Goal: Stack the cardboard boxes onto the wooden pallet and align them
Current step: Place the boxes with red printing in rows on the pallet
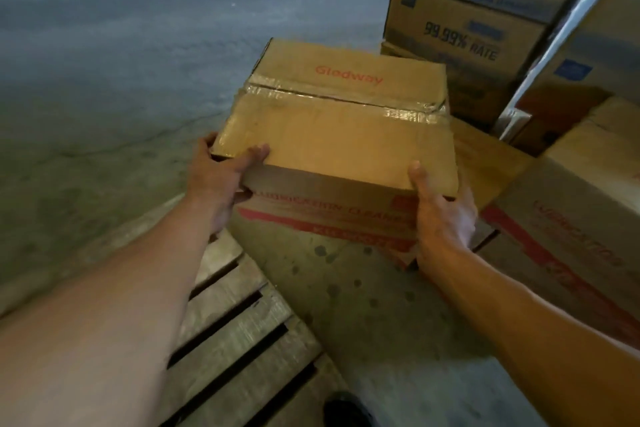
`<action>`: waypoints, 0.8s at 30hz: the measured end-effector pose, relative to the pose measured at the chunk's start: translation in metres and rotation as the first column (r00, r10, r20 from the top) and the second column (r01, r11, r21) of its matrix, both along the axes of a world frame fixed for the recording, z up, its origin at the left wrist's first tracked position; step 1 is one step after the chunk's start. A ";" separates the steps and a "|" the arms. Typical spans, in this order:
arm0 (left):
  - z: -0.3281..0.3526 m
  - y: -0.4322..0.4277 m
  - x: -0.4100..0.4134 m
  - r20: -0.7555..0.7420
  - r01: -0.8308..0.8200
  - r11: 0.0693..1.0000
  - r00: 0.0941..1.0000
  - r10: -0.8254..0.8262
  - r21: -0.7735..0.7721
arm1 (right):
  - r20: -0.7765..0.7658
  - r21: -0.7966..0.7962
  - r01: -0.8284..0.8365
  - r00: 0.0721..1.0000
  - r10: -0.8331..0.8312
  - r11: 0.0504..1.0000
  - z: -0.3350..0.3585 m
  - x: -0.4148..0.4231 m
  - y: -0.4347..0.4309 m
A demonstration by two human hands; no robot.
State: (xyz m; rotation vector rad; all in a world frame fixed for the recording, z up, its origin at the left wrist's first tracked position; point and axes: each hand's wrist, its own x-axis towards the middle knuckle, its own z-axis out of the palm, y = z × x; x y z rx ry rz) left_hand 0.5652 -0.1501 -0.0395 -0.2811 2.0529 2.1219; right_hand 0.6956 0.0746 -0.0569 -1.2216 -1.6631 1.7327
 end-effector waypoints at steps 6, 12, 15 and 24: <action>0.006 -0.174 0.150 0.038 -0.170 0.985 0.985 0.170 0.008 | -0.054 0.028 -0.261 0.964 0.262 0.965 0.008 0.090 -0.145; 0.007 -0.338 0.316 0.030 -0.437 0.899 0.899 0.437 -0.013 | -0.067 -0.010 -0.481 0.875 0.479 0.877 0.004 0.185 -0.299; 0.013 -0.406 0.397 -0.001 -0.523 0.852 0.852 0.523 -0.005 | -0.087 0.016 -0.584 0.807 0.583 0.811 0.008 0.228 -0.369; 0.051 -0.544 0.620 0.011 -0.798 0.602 0.602 0.798 0.021 | -0.148 -0.056 -0.795 0.605 0.782 0.604 0.034 0.379 -0.538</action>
